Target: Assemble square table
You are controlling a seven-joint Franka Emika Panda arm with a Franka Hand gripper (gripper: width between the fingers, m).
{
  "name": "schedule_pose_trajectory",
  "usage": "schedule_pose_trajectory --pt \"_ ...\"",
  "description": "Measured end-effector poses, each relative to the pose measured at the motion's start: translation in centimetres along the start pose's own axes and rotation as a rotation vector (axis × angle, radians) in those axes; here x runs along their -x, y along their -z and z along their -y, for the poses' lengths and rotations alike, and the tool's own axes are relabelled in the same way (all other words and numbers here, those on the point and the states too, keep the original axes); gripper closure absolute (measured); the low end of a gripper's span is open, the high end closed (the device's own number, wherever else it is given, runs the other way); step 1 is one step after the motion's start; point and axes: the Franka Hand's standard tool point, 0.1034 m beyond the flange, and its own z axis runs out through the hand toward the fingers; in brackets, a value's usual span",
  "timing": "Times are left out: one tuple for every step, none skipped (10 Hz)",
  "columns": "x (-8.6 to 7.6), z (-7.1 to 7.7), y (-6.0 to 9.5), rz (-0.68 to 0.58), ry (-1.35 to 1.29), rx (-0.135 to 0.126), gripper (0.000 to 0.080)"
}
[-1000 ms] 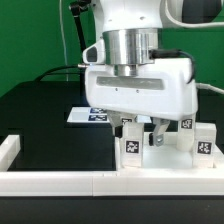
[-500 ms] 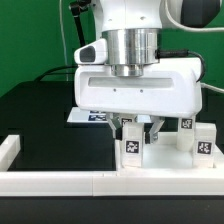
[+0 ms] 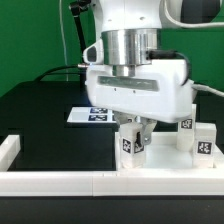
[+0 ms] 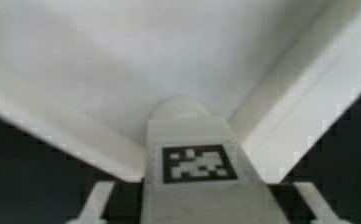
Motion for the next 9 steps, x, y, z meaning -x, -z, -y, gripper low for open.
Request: schedule_pose_trajectory --pt "0.06 0.02 -0.11 0.017 -0.162 0.001 0.0509" --pt "0.19 0.15 -0.20 0.042 -0.364 -0.008 0.0509" --pt "0.21 0.30 -0.23 0.069 -0.586 -0.027 0.0509" --pt "0.28 0.38 -0.25 0.067 -0.659 -0.031 0.0509" --pt "0.30 0.39 -0.24 0.065 -0.689 -0.028 0.0509" --pt "0.35 0.40 -0.23 0.058 -0.661 -0.023 0.0509" --pt "0.35 0.40 -0.23 0.058 -0.642 -0.024 0.0509" --pt "0.37 0.39 -0.27 0.058 -0.642 -0.023 0.0509" --pt "0.18 0.40 -0.26 0.050 -0.502 -0.033 0.0282"
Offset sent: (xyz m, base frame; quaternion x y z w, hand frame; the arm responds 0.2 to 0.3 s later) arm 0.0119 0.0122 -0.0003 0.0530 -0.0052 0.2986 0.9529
